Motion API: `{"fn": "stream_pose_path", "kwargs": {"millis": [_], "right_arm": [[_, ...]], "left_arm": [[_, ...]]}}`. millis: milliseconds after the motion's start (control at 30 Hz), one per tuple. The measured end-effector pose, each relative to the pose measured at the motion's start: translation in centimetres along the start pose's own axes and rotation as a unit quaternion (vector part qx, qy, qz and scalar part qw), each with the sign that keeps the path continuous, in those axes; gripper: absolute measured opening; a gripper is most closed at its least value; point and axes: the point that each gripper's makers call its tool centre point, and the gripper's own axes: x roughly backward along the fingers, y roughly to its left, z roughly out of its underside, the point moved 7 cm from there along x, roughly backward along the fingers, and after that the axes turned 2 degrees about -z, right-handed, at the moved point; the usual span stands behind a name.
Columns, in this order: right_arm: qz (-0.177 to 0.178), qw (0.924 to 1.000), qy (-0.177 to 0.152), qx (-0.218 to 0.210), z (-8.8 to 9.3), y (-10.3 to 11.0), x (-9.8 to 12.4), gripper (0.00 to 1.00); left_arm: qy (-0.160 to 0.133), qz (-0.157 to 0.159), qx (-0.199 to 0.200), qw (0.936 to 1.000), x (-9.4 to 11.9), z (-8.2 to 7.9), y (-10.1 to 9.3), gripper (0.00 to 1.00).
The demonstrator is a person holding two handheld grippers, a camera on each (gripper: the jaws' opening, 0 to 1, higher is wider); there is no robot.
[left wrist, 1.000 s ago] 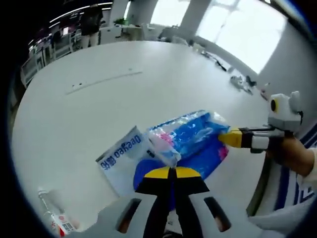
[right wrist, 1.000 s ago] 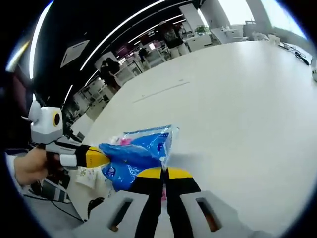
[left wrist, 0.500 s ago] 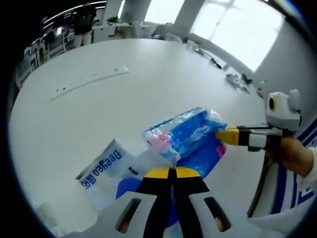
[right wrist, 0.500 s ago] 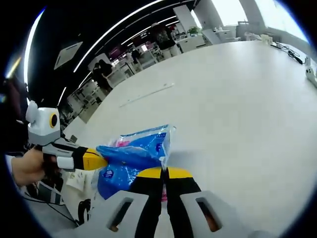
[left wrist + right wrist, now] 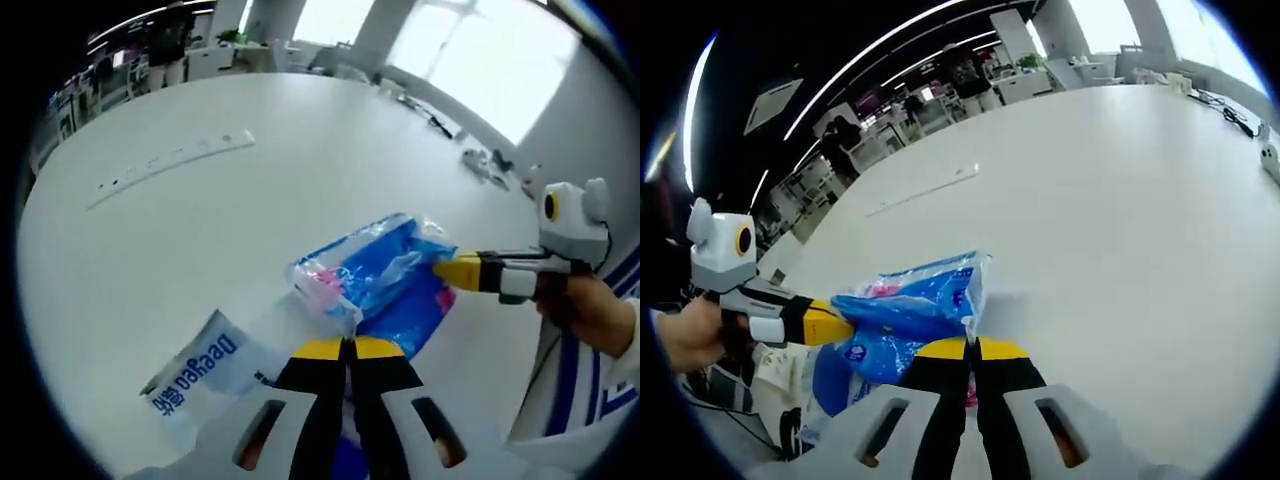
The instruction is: Arrange the tabletop items into an orderly group along one side of the table until the central work area is clear of visible clutter.
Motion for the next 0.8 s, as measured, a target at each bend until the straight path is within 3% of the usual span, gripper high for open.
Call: {"fn": "stream_pose_path", "kwargs": {"millis": [567,800], "right_arm": [[0.017,0.9998,0.005,-0.003,-0.5,-2.6,-1.2,0.00],[0.018,0.9998,0.009,-0.004,-0.5,-3.0,-1.6,0.00]], "left_arm": [[0.008,0.003,0.000,1.0000,-3.2,-0.8,-0.1,0.00],[0.019,0.001,0.009,0.9998,-4.3,-0.3,0.5,0.00]]}}
